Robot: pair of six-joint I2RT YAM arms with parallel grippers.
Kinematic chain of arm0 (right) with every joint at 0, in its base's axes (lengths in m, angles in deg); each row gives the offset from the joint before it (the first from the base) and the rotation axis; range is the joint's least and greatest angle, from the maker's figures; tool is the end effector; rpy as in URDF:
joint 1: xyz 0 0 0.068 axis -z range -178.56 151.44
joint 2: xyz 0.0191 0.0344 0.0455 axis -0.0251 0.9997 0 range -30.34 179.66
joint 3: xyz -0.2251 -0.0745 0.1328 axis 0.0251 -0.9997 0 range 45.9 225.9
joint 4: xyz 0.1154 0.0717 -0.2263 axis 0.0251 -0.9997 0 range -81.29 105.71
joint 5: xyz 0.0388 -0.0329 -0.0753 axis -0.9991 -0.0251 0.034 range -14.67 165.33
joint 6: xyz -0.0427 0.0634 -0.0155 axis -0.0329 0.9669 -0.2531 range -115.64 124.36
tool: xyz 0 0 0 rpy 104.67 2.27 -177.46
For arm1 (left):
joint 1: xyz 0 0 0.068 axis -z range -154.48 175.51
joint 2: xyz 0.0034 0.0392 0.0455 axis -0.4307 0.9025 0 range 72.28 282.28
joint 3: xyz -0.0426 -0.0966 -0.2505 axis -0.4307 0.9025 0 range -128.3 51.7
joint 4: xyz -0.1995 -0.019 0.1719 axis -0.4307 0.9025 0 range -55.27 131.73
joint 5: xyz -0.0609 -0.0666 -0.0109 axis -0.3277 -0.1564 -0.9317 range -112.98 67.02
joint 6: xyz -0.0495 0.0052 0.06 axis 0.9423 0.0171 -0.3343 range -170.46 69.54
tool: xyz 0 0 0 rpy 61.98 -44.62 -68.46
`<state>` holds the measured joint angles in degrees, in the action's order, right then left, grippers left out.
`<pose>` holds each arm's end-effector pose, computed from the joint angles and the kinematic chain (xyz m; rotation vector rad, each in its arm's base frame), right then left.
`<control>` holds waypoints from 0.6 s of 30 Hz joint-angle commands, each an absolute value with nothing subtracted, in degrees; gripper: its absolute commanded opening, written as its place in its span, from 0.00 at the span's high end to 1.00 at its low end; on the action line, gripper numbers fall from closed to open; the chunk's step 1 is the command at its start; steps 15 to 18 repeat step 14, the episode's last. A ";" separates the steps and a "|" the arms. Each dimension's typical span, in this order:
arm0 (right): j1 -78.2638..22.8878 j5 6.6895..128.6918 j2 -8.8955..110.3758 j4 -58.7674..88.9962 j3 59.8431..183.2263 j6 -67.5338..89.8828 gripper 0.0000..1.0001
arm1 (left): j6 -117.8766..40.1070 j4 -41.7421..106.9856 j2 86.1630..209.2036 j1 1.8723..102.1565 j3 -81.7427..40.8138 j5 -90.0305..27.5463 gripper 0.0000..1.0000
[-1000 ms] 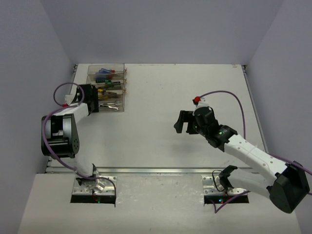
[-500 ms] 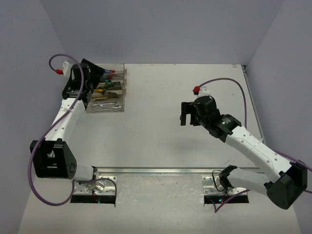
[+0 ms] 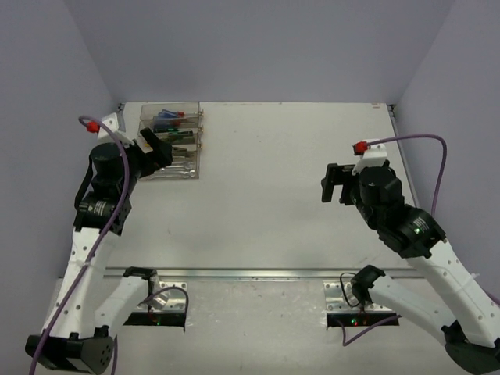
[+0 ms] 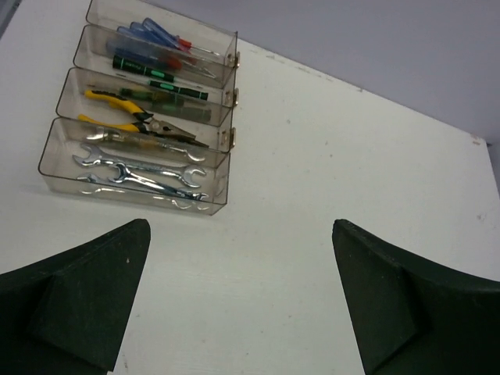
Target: Sort the tools into containers
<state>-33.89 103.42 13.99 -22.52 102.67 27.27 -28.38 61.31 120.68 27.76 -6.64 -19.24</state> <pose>0.1653 0.0787 0.3513 0.0931 1.9663 0.1688 0.2136 -0.0041 0.3718 -0.3662 1.8310 -0.2334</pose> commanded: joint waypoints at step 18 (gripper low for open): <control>-33.54 111.20 1.82 -22.60 88.91 26.77 0.01 | -36.49 54.45 106.94 30.23 10.40 -19.66 0.00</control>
